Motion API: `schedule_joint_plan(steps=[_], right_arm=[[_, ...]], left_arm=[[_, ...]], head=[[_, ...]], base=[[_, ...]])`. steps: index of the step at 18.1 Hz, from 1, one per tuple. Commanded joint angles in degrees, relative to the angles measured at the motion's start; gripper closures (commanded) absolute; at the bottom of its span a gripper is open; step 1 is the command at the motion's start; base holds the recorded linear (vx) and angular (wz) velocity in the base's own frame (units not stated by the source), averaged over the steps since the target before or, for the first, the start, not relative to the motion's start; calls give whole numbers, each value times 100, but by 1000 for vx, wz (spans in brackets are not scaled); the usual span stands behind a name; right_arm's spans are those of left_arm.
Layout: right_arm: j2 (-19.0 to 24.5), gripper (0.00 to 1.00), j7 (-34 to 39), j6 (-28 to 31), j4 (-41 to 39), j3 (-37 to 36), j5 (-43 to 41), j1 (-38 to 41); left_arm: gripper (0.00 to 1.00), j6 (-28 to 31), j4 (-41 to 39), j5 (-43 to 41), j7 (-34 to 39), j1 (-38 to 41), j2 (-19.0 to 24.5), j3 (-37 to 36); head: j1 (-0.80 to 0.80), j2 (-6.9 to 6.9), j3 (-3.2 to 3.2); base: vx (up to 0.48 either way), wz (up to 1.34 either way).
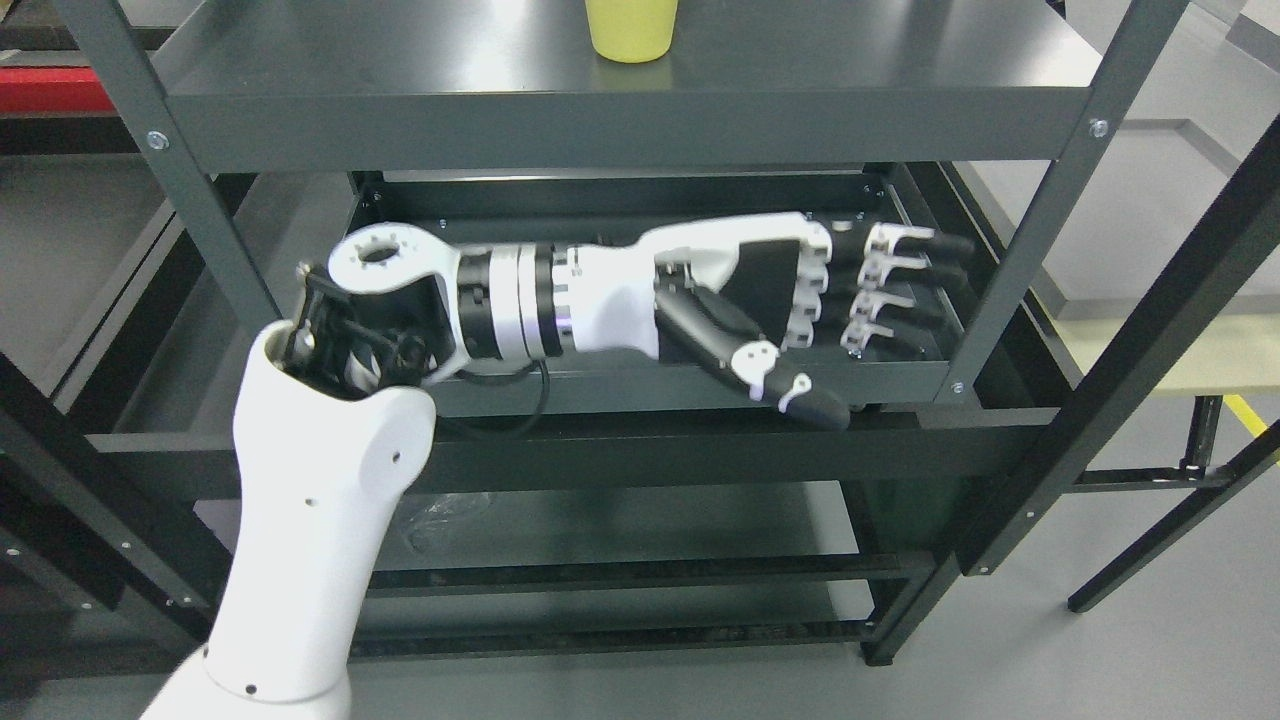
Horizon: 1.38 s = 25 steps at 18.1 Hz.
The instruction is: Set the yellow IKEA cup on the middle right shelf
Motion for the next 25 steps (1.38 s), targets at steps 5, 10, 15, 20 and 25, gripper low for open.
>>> schedule_joint_plan(steps=[5, 10, 15, 20, 25], right_arm=[[-100, 1, -20, -2, 0, 97, -141, 79], [-100, 1, -20, -2, 0, 97, -141, 79], [-100, 1, -20, -2, 0, 97, -141, 79], [-100, 1, -20, -2, 0, 97, -141, 79], [-100, 1, -20, -2, 0, 97, -141, 79]], left_arm=[[1, -3002, 322, -1695, 1643, 2512, 99, 25], [1, -3400, 323, -1775, 3349, 2688, 99, 1124], [1, -3918, 314, -1802, 4230, 2829, 99, 1530], [1, -4227, 296, -1802, 4231, 2820, 99, 1504], [1, -4201, -107, -1811, 4248, 2820, 99, 1521]], head=[[0, 0, 0], [0, 0, 0], [0, 0, 0], [0, 0, 0], [0, 0, 0]], base=[[0, 0], [0, 0], [0, 0], [0, 0], [0, 0]])
